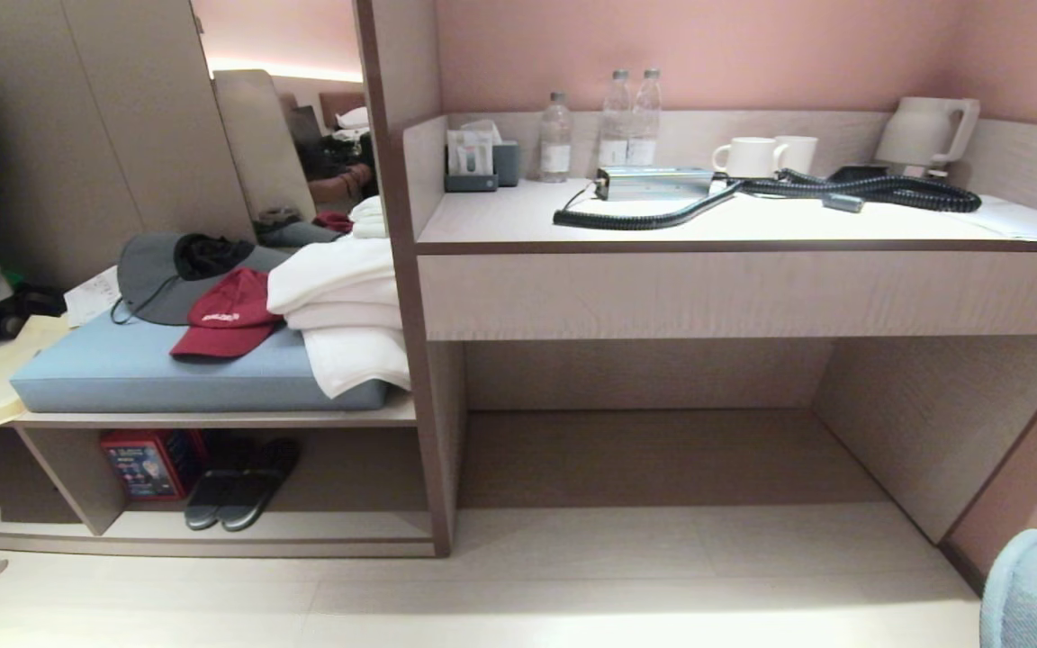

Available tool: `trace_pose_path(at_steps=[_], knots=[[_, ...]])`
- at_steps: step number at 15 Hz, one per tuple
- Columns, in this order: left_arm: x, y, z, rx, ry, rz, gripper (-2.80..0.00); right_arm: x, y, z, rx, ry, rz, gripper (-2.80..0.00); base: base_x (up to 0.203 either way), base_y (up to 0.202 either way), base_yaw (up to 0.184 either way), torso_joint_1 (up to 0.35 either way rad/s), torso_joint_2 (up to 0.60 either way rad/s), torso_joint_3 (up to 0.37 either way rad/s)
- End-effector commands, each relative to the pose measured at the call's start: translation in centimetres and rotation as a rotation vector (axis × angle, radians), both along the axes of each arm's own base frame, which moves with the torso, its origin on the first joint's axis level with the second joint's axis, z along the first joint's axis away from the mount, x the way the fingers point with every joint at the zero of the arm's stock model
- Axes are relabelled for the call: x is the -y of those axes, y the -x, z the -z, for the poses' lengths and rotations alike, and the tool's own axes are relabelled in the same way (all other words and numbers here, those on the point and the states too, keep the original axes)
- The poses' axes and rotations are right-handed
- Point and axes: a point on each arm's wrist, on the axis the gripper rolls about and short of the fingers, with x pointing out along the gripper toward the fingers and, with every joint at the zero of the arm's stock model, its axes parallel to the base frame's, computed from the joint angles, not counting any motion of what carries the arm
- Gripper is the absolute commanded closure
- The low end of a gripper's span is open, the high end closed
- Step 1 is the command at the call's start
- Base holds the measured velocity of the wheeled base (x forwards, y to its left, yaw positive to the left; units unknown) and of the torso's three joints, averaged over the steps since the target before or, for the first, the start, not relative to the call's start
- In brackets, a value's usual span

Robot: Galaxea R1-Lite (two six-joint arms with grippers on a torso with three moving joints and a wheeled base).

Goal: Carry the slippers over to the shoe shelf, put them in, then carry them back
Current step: Place the slippers into the shoe cabinet

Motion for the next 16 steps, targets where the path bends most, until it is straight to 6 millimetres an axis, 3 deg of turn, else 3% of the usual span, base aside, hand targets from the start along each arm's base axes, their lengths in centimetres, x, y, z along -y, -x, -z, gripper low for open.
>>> trace_pose_path(at_steps=[1,16], knots=[[0.0,-0.01,-0.01,0.0,0.0,0.0,0.0,0.0,-0.02,0.03,-0.002,0.001,0.0,0.0,0.0,0.196,-0.004,0.006,0.0,0.002],[0.0,-0.01,-0.01,0.0,0.0,0.0,0.0,0.0,-0.02,0.03,-0.002,0.001,0.0,0.0,0.0,0.196,-0.001,0.001,0.0,0.002]])
